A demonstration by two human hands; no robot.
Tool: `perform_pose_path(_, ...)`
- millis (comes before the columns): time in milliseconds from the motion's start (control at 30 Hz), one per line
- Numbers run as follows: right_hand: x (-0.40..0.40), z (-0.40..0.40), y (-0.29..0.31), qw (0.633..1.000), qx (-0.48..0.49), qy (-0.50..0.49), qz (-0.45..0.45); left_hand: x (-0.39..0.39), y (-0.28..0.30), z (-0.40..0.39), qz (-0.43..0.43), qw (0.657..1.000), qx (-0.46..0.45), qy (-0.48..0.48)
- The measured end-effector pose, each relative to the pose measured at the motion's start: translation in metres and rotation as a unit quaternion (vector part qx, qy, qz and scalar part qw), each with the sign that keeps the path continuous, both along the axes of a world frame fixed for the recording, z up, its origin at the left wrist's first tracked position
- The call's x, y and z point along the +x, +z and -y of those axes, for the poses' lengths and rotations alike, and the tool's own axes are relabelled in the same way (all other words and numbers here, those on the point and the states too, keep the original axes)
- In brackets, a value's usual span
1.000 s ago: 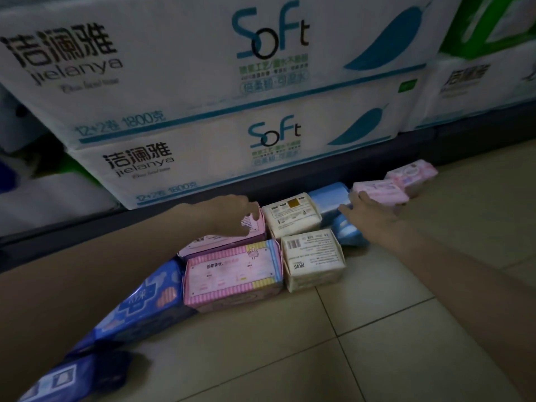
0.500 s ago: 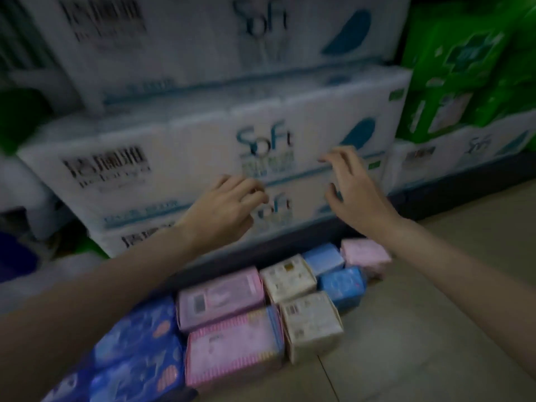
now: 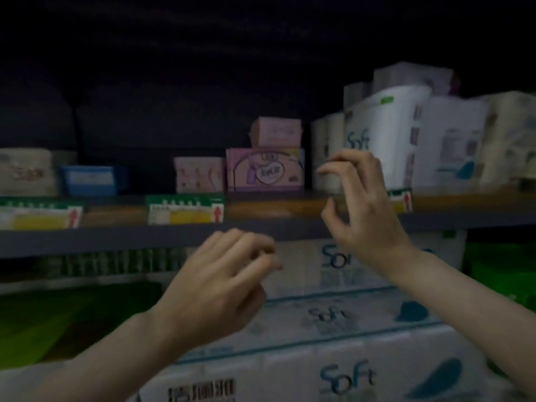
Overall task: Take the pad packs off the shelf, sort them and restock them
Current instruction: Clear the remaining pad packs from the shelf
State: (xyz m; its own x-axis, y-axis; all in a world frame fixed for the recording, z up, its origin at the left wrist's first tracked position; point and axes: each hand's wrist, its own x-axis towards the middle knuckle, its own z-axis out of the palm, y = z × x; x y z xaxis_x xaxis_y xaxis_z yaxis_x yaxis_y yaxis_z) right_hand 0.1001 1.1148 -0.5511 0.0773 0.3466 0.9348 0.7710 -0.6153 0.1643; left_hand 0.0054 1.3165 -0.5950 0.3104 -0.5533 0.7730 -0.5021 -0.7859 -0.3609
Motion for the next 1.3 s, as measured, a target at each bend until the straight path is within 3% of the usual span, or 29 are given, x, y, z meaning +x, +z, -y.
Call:
perform_pose_path(100,0.014,-0.02,0.039,1.0,-0.004,-0.015,-0.017,0.01,0.059,-0.006,0.067,0.992,-0.104,0.013)
perform_pose_path(167,0.032,-0.037,0.065,0.995,-0.037,-0.047,-0.08,0.029,0.098,-0.015,0.081,0.981,-0.151,0.089)
perform_pose_path(300,0.079,-0.071,0.106,0.968,-0.127,-0.117,-0.184,0.081,0.13,-0.036,0.003,0.947,-0.126,0.297)
perform_pose_path(367,0.101,-0.086,0.117,0.953,-0.163,-0.14,-0.214,0.099,0.128,-0.045,-0.014,0.926,-0.129,0.355)
perform_pose_path(533,0.148,-0.107,0.13,0.924,-0.194,-0.202,-0.259,0.124,0.116,-0.062,0.018,0.907,-0.185,0.378)
perform_pose_path(667,0.174,-0.115,0.131,0.916,-0.22,-0.24,-0.236,0.138,0.109,-0.067,0.033,0.9,-0.213,0.379)
perform_pose_path(767,0.184,-0.124,0.133,0.91,-0.233,-0.238,-0.247,0.139,0.108,-0.064,-0.012,0.898,-0.224,0.379)
perform_pose_path(833,0.187,-0.133,0.129,0.91,-0.234,-0.27,-0.211,0.142,0.106,-0.065,-0.037,0.894,-0.226,0.386)
perform_pose_path(967,0.185,-0.135,0.127,0.923,-0.21,-0.321,-0.045,0.14,0.106,-0.066,-0.076,0.889,-0.234,0.385)
perform_pose_path(1067,0.176,-0.131,0.137,0.961,-0.144,-0.22,0.082,0.14,0.107,-0.073,-0.105,0.888,-0.268,0.359)
perform_pose_path(1133,0.164,-0.126,0.149,0.981,-0.127,-0.143,0.017,0.141,0.106,-0.076,-0.156,0.876,-0.336,0.309)
perform_pose_path(1200,0.162,-0.122,0.154,0.975,-0.104,-0.133,-0.148,0.141,0.105,-0.077,-0.218,0.856,-0.383,0.269)
perform_pose_path(1267,0.167,-0.118,0.151,0.92,-0.104,-0.149,-0.347,0.14,0.105,-0.074,-0.254,0.847,-0.367,0.289)
perform_pose_path(1300,0.168,-0.117,0.147,0.892,-0.136,-0.186,-0.389,0.14,0.105,-0.072,-0.26,0.847,-0.354,0.3)
